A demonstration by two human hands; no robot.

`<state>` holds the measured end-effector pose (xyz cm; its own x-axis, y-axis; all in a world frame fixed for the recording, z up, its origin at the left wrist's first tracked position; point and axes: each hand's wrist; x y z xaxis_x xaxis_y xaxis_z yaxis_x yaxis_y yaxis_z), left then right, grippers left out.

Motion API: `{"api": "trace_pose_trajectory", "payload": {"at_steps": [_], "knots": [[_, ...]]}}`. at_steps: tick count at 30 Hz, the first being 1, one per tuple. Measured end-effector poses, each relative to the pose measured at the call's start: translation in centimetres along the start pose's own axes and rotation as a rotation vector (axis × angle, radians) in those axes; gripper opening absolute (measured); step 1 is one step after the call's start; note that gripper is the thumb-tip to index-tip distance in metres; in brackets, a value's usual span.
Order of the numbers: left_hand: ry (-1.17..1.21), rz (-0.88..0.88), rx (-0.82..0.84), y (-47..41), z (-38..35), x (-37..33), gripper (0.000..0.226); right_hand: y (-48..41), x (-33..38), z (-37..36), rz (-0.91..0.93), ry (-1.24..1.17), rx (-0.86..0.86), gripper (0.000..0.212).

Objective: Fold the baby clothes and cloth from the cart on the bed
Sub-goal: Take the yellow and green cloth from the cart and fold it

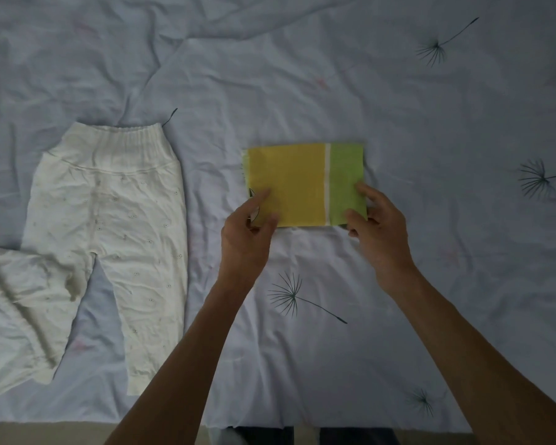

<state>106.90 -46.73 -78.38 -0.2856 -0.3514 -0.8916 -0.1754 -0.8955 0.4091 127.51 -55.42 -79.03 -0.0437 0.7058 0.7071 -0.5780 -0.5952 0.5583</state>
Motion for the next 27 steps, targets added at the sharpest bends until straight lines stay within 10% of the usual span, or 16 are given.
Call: {"api": "trace_pose_trajectory", "payload": {"at_steps": [12,27], "knots": [[0.441,0.34,0.071,-1.5,0.4,-2.8,0.047,-1.5,0.9,1.1,-0.122,-0.244,0.126,0.034],[0.551,0.362,0.18,-4.8,0.9,-4.8,0.055,-3.1,4.1,2.0,-0.127,-0.309,0.194,0.055]]}}
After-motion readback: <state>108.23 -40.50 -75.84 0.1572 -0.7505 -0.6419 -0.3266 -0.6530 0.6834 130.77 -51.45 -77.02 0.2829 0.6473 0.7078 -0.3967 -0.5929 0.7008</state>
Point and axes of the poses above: each hand's wrist, its own y-axis away from the middle knuckle, its own z-axis out of the back of the hand, x = y × z, and after that the axes turned 15 degrees about y, right-handed
